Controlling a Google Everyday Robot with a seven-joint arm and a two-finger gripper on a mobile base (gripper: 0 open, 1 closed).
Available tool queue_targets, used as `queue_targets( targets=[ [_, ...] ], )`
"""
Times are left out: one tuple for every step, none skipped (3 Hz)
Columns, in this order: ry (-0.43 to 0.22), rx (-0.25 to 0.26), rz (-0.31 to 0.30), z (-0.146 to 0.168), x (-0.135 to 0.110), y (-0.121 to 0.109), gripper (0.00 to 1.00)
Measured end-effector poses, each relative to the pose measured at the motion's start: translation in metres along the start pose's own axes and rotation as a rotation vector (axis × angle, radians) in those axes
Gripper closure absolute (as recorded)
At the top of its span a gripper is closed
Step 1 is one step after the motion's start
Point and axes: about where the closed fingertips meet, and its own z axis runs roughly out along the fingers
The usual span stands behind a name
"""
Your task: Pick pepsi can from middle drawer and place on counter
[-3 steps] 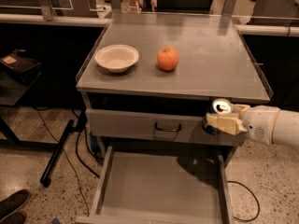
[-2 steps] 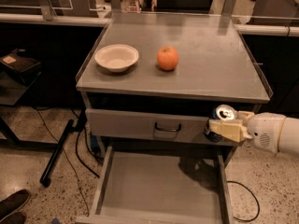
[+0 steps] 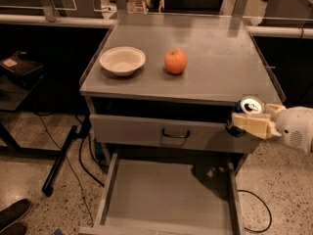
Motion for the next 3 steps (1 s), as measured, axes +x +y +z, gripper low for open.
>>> queue_targets(
  targets=[
    [-0.006,0.006,-0.007,-0.002,-0.005,-0.001,1.0],
    [-0.045,0.047,-0.015,-0.011,-0.033,-0.018,1.0],
    [-0.084,0.096,-0.04,-0.02,-0.074,-0.04,1.0]
  ],
)
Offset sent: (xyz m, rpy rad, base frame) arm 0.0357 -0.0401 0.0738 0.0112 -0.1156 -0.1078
